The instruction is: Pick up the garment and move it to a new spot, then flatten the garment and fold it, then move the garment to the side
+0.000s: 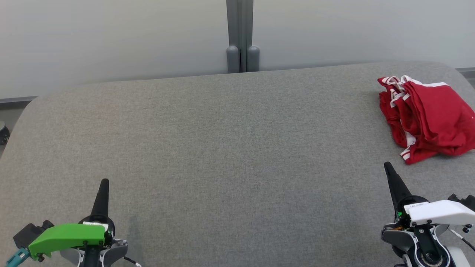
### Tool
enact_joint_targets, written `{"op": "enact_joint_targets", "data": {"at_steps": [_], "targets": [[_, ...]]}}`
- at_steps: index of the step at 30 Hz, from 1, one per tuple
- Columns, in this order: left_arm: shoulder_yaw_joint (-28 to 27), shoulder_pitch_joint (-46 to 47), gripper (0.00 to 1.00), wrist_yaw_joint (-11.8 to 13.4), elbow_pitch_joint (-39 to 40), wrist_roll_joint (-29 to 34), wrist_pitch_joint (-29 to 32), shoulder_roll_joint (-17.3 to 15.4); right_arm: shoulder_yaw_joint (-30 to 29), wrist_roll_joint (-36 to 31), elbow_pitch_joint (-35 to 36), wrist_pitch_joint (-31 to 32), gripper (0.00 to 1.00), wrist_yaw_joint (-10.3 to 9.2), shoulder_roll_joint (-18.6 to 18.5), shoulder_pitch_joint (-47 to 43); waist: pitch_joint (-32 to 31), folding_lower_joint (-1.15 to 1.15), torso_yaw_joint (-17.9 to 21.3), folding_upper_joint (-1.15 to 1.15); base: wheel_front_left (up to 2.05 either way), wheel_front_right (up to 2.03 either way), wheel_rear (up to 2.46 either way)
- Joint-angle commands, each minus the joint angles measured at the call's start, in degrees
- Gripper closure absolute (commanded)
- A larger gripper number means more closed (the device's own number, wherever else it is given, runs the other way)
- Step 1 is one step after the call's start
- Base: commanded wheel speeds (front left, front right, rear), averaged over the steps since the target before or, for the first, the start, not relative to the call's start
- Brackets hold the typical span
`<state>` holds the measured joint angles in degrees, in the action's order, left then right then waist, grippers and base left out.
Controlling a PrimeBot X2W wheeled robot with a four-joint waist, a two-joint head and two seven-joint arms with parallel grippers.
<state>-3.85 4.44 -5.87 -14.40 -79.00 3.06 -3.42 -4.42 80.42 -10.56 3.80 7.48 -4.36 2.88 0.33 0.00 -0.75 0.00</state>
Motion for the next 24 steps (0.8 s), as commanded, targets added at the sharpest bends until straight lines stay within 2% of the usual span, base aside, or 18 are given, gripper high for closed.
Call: {"op": "enact_joint_targets", "data": {"at_steps": [1,24], "targets": [[-0.50,1.27,1.00,-0.33,0.42,-1.19,0.42,-0.11,-0.20,1.19,-0.09,0.32,1.00,0.03,-0.08,1.24,-0.01,0.00,0.03,0.00,0.00,0.00,0.00],[-2.41,2.06,1.00,-1.48,0.41,-10.80,2.90,0.41,-0.79,10.51,-2.81,1.52,1.00,0.02,0.49,3.14,-0.11,0.00,0.57,0.00,0.00,0.00,0.00]]}}
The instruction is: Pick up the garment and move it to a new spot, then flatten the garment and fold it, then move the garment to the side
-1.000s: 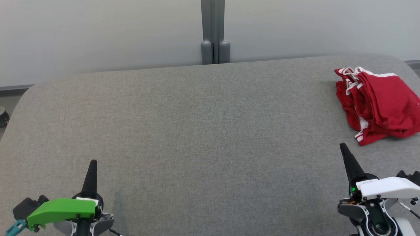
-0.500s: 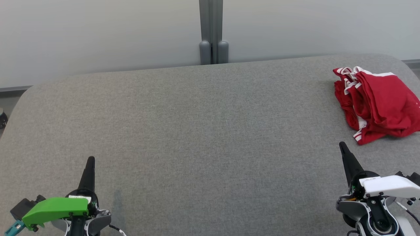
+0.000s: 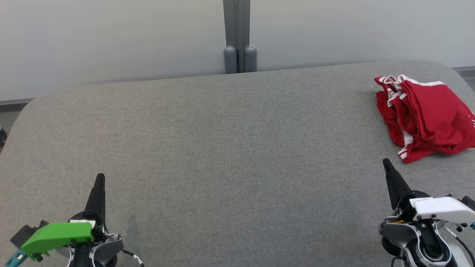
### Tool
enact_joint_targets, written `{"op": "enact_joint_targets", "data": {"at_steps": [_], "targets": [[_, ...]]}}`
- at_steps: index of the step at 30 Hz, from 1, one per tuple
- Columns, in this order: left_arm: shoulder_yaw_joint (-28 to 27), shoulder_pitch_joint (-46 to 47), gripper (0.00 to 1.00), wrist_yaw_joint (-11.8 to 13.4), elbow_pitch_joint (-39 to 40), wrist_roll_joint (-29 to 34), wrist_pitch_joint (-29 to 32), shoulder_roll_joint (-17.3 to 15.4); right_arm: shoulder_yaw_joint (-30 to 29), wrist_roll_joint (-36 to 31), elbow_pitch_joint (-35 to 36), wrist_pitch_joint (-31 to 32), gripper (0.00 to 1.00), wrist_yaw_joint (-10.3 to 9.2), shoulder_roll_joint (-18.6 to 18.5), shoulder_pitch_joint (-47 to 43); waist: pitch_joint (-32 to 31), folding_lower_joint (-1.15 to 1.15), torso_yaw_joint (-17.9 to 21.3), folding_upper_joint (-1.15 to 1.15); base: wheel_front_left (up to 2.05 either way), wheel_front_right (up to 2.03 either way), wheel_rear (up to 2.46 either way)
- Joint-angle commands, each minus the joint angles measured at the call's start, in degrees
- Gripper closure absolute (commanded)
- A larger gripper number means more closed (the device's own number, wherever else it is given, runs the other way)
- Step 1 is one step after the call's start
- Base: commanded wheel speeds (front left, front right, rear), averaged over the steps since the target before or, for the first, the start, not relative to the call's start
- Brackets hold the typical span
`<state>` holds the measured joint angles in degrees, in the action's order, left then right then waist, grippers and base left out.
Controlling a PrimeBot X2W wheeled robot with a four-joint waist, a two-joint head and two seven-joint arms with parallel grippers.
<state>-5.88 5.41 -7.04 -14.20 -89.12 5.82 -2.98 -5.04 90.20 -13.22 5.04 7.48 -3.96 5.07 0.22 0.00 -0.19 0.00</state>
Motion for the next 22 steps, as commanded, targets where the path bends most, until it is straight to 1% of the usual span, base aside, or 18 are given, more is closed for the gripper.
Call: {"op": "enact_joint_targets", "data": {"at_steps": [1,8,22], "targets": [[-0.46,1.13,1.00,-0.38,0.22,-1.14,0.31,0.00,-0.20,1.14,-0.27,0.36,1.00,0.02,0.12,1.04,-0.01,0.00,0.03,0.00,0.00,0.00,0.00],[-0.91,1.19,1.00,-0.69,0.20,-3.64,0.98,0.13,-0.37,3.58,-0.98,0.61,1.00,0.02,0.28,1.45,-0.04,0.00,0.19,0.00,0.00,0.00,0.00],[-0.84,1.12,1.00,-0.65,0.18,-3.40,0.93,0.09,-0.56,3.01,-0.93,0.84,1.00,0.02,0.37,1.29,-0.04,0.00,0.19,0.00,0.00,0.00,0.00]]}}
